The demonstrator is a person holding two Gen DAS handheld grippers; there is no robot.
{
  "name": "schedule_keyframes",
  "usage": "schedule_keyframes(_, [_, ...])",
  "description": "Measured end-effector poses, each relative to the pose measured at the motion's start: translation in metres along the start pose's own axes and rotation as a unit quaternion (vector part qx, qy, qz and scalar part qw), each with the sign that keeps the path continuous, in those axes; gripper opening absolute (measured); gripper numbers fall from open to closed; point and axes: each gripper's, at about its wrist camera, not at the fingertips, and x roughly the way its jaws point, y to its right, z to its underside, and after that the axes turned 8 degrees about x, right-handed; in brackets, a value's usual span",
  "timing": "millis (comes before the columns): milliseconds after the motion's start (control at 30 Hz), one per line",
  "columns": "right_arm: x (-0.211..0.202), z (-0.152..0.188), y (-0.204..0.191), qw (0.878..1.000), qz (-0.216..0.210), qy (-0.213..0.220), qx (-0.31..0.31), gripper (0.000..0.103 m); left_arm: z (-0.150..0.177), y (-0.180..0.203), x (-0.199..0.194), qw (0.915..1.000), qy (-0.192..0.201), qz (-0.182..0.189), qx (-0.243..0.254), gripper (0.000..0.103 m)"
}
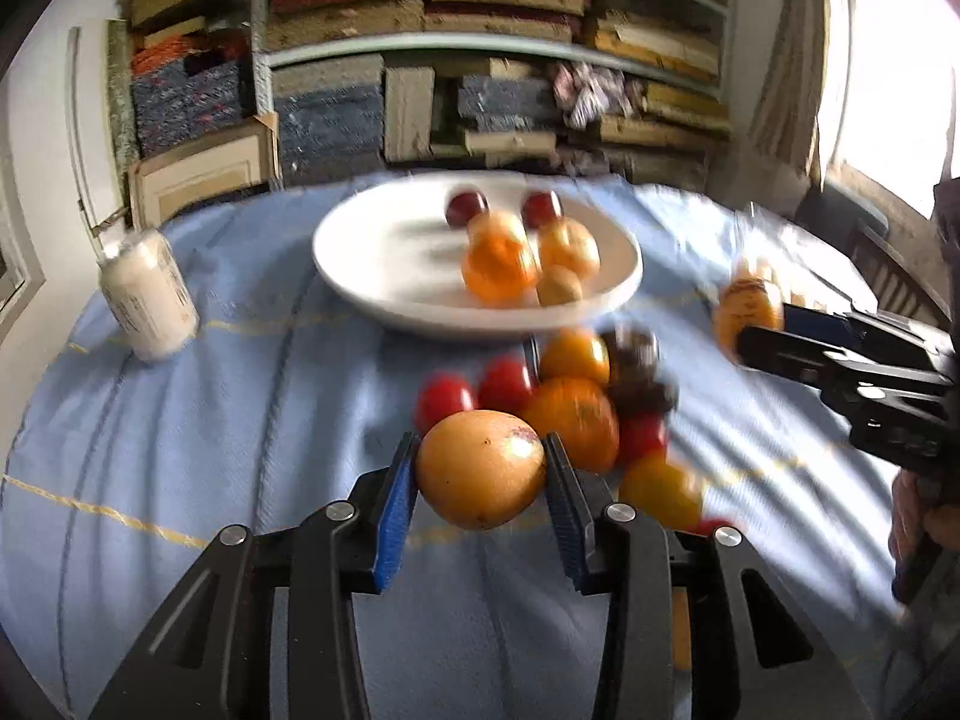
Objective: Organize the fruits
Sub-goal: 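Carry both fruits over the white plate and open both tools, then move the right tool to a pale grapefruit and grasp it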
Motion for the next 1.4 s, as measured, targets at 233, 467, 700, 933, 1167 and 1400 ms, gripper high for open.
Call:
schedule_keyframes(233, [-0.041,-0.077,-0.018,0.997,-0.003,0.081,-0.012,0.043,-0.088,-0.034,-0.022,0.9980,0.049,-0.038,-0.012,0.041])
schedule_keyframes(467, [0.051,-0.095,-0.028,1.000,0.000,0.024,-0.015,0.043,-0.117,-0.053,0.054,0.9980,0.006,-0.052,-0.035,0.041])
schedule_keyframes(700, [0.136,-0.097,-0.025,0.998,0.024,-0.042,-0.037,0.043,-0.106,-0.072,0.117,0.9972,-0.040,-0.045,-0.045,0.041])
schedule_keyframes(933, [0.168,-0.097,-0.014,0.998,0.021,-0.062,-0.022,0.045,-0.102,-0.079,0.130,0.9967,-0.043,-0.043,-0.054,0.048])
schedule_keyframes(1167, [0.117,-0.107,-0.019,0.999,0.018,-0.014,-0.023,0.058,-0.104,-0.080,0.097,0.9966,-0.025,-0.053,-0.057,0.061])
schedule_keyframes(1400, [-0.001,-0.073,-0.035,0.997,-0.021,0.057,-0.039,0.095,-0.072,-0.075,0.014,0.9942,0.015,-0.035,-0.100,0.083])
